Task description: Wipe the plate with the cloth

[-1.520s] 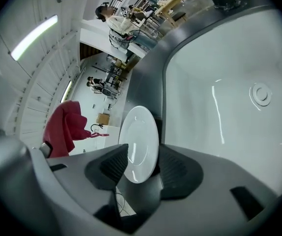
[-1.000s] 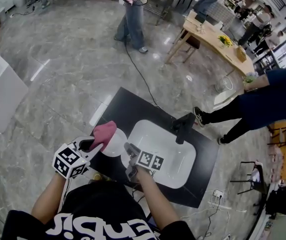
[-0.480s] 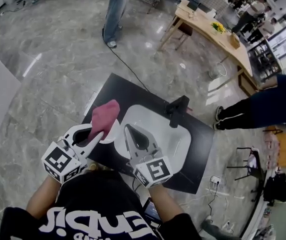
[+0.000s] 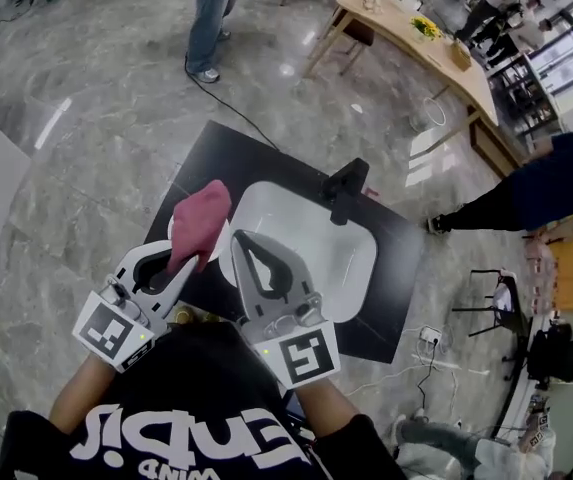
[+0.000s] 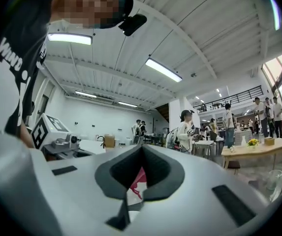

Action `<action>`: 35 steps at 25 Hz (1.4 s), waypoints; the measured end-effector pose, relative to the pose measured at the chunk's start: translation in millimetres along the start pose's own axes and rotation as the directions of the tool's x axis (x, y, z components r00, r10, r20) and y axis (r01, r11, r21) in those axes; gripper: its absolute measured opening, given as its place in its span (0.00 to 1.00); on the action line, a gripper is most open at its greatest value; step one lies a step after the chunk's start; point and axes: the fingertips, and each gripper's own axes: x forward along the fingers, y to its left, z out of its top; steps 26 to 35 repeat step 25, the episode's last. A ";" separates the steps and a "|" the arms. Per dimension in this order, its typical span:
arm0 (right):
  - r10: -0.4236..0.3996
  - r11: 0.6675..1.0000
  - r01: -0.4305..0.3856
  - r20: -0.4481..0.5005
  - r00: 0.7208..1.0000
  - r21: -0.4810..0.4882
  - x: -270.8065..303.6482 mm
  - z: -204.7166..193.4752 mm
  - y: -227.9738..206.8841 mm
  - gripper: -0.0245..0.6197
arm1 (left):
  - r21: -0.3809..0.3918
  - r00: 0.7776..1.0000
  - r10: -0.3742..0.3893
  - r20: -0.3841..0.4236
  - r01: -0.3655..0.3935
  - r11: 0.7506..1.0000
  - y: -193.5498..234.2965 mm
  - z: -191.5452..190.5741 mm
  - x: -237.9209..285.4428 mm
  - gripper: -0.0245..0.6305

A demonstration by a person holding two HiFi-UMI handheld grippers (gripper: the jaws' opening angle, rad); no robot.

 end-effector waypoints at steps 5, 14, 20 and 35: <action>0.041 0.998 -0.040 -0.019 0.999 0.045 -4.1 -6.5 1.8 0.07 | 0.001 1.000 0.008 0.009 -0.008 1.000 0.1 2.5 0.7 0.11; 0.069 0.997 -0.067 -0.025 0.997 0.048 -7.7 -7.6 5.7 0.07 | 0.007 1.000 0.009 0.013 -0.009 1.000 -3.3 4.6 -1.7 0.11; 0.062 0.997 -0.061 -0.020 0.998 0.046 -8.8 -4.0 5.2 0.07 | 0.013 1.000 0.012 0.017 -0.012 1.000 -2.9 6.6 -2.5 0.11; 0.062 0.997 -0.062 -0.018 0.998 0.037 -12.3 -1.6 4.8 0.07 | 0.013 1.000 0.014 0.015 -0.014 1.000 -5.1 9.5 -4.1 0.11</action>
